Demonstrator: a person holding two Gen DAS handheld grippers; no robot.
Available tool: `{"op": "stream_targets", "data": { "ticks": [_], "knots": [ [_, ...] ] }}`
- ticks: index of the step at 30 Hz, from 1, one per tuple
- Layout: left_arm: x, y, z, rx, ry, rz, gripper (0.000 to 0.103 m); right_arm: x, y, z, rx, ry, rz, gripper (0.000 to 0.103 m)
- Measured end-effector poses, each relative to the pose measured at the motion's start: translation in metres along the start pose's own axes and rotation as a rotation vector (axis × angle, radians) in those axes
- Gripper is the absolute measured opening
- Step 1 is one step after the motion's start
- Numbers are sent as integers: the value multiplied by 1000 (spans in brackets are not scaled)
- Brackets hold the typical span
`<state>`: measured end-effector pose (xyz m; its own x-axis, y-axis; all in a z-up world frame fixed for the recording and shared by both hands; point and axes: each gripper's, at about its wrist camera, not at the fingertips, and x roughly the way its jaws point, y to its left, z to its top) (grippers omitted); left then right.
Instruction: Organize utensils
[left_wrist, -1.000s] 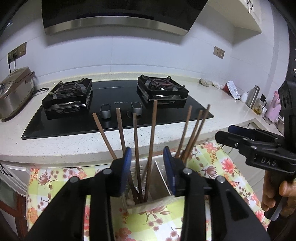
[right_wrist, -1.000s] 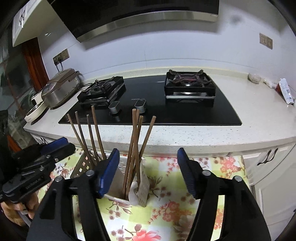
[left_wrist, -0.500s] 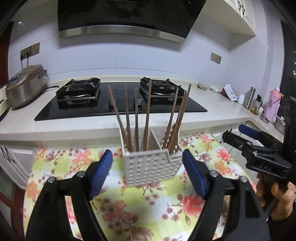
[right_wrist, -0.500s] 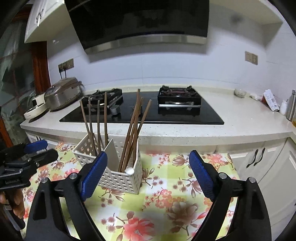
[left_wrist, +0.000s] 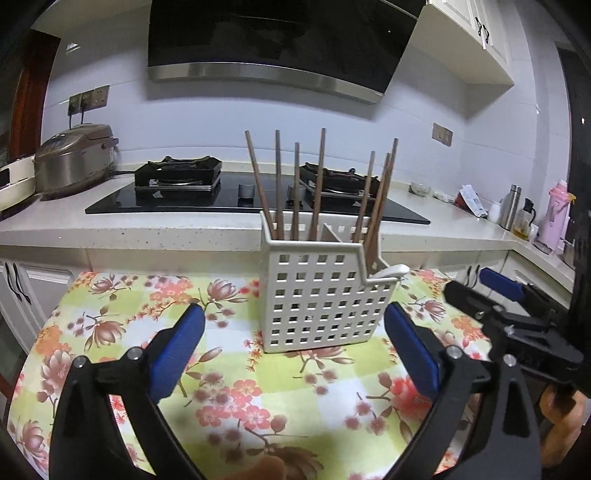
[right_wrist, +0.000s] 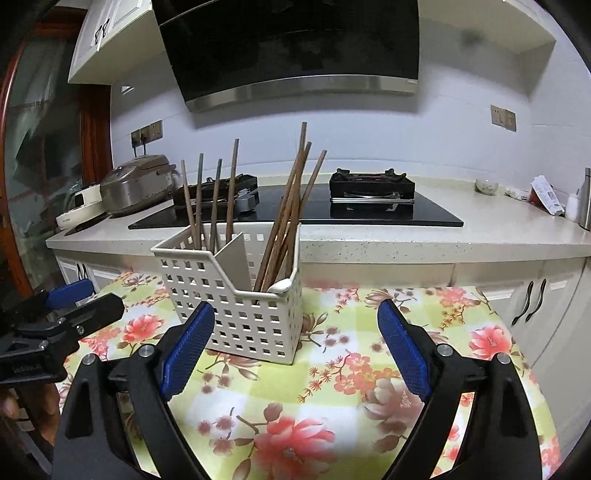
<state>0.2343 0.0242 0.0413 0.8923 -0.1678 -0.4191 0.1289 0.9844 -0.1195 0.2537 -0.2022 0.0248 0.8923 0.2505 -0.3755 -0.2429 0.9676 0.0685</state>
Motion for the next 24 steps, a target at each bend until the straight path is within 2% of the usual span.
{"op": "stream_targets", "data": {
  "ticks": [6, 24],
  "knots": [
    [10, 1, -10, 5, 2, 18, 98, 9, -5, -9, 3, 30, -11, 84],
    [15, 0, -15, 16, 17, 14, 98, 11, -9, -11, 4, 36, -20, 84]
  ]
}}
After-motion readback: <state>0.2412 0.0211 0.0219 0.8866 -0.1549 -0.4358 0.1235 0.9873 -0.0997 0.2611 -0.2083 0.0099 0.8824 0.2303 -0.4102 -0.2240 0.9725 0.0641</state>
